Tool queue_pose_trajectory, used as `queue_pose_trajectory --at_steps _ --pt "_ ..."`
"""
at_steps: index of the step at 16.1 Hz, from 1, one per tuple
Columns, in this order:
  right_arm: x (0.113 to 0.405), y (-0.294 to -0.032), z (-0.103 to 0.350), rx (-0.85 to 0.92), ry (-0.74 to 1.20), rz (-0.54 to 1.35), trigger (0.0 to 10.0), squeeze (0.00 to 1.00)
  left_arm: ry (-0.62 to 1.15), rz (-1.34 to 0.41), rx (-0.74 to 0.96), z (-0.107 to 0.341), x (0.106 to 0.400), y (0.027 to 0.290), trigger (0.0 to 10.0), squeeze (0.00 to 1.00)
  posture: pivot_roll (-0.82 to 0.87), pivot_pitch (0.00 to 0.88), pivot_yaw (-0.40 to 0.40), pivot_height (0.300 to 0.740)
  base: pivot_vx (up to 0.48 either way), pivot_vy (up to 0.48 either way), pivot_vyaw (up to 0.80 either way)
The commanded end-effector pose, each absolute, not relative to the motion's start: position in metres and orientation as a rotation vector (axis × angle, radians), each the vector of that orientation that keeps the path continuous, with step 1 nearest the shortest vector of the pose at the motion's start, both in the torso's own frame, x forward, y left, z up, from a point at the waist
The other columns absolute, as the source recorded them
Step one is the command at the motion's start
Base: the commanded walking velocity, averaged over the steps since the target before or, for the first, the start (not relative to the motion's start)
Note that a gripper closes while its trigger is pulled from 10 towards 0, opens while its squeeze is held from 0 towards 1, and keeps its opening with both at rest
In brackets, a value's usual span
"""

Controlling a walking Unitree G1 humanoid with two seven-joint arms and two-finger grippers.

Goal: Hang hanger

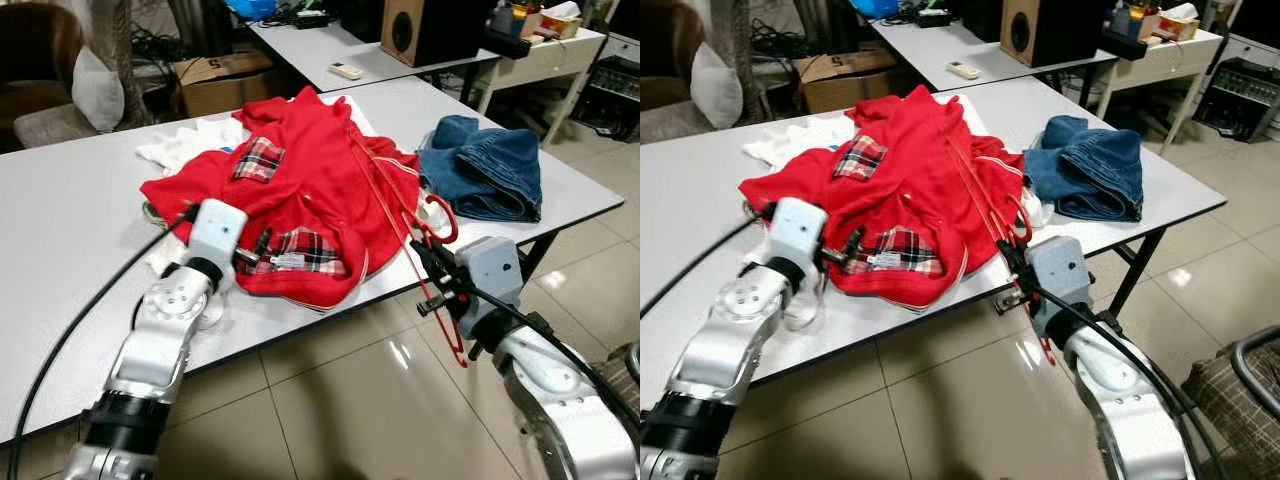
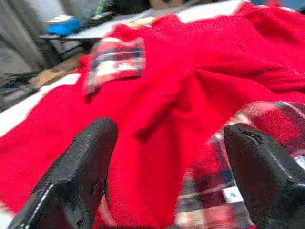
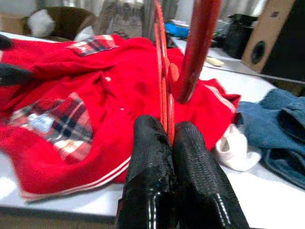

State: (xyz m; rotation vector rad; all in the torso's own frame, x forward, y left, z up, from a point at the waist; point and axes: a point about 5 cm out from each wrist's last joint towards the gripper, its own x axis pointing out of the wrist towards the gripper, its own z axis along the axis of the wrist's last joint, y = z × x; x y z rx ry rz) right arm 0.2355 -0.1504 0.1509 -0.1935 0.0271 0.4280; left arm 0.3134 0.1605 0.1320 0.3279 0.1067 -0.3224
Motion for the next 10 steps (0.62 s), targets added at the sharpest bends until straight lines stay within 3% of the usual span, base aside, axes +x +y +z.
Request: queue_pose_trajectory --at_steps 1,4,10 --pt "0.231 -0.149 0.155 -0.18 0.018 0.497 10.0 0.0 0.11 -0.348 0.362 0.133 0.318 0.161 2.2 0.0 -0.11 0.0 0.046 0.74 0.0 0.0 0.0" --pt "0.219 -0.155 0.152 -0.214 0.082 0.629 10.0 0.0 0.138 -0.27 0.407 0.131 0.329 0.174 0.9 0.0 -0.11 0.0 0.055 0.74 0.0 0.0 0.0" --pt "0.198 -0.177 0.154 -0.263 0.164 0.75 10.0 0.0 0.13 -0.276 0.41 0.136 0.338 0.177 0.0 0.0 -0.12 0.0 0.06 0.74 0.0 0.0 0.0"
